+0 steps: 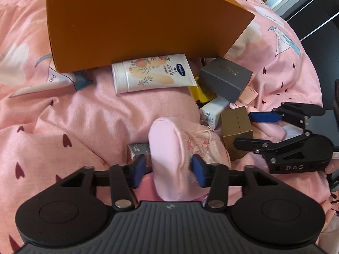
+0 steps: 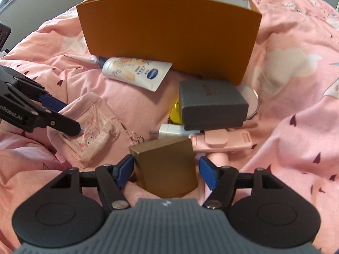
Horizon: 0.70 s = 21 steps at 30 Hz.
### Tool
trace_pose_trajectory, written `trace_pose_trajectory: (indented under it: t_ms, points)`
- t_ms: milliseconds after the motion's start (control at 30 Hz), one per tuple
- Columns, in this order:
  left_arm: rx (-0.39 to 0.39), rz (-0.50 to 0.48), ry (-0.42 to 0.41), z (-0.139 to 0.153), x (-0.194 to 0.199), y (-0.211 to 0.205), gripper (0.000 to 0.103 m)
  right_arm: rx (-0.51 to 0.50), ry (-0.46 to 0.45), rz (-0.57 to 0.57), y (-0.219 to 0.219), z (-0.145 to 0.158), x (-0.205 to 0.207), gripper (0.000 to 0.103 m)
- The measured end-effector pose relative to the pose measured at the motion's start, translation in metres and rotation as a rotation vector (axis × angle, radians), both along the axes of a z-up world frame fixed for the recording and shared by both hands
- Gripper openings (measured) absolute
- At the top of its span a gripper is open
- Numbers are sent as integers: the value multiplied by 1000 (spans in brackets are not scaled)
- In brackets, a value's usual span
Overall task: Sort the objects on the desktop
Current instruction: 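Grasp the pink cap with the left tool while the right tool grasps the brown cardboard box, then carry the pink cap and brown box into the orange box and release both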
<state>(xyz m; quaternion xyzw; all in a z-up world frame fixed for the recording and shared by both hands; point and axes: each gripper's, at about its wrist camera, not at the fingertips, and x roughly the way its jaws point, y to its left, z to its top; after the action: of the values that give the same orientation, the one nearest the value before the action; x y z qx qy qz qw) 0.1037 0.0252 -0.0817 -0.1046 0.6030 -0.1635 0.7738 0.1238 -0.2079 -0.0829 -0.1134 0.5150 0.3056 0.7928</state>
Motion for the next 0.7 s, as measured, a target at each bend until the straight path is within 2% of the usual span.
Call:
trace_pose_trajectory:
  t_ms: [133, 367, 533, 700]
  points:
    - [-3, 10, -10, 1, 1, 0, 41, 18, 31, 3, -1, -7, 4, 70]
    - [-17, 15, -49, 10, -3, -1, 31, 13, 2, 20, -1, -1, 0, 69]
    - [-25, 34, -102, 30, -6, 4, 28, 26, -54, 15, -4, 19, -3, 68]
    - [-47, 55, -182, 61, -8, 11, 26, 77, -128, 16, -4, 55, 1, 68]
